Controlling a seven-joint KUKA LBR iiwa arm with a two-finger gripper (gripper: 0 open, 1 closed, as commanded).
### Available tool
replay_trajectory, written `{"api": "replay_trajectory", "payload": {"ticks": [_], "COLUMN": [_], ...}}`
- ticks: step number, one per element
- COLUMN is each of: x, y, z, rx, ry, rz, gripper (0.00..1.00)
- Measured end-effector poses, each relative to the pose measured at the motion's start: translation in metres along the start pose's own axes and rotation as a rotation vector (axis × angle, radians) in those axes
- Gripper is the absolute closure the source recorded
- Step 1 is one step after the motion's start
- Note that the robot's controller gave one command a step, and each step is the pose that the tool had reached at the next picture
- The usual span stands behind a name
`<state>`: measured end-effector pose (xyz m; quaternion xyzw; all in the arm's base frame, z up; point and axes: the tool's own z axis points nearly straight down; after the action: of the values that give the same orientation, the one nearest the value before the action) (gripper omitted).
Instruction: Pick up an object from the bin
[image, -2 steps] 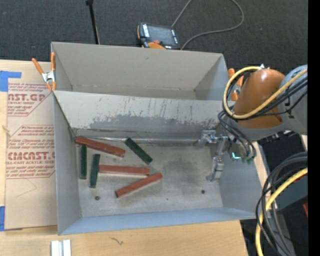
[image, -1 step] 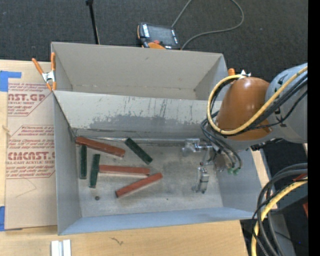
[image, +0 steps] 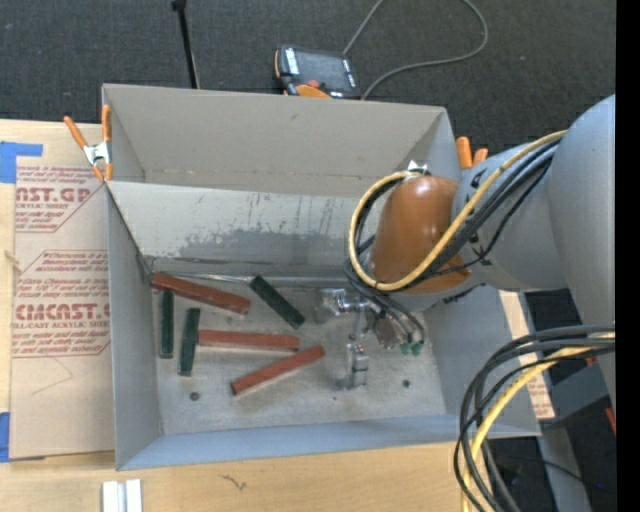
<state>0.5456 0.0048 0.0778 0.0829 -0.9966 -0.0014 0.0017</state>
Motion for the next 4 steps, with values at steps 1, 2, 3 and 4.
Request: {"api": "replay_trajectory", "payload": {"ticks": [1,2,3,4], "x": [0.048,0.048,0.041,0.041], "y": [0.049,0.047,0.004,0.01], "z": [0.008,0.009,-0.059,-0.172], "rx": [0.002,0.002,0.006,0.006], "ry": [-0.009,-0.003,-0.007,-0.012], "rz": [-0.021,-0.018,-0.311,-0.354], "gripper": [0.0,1.0,1.0,1.0]}}
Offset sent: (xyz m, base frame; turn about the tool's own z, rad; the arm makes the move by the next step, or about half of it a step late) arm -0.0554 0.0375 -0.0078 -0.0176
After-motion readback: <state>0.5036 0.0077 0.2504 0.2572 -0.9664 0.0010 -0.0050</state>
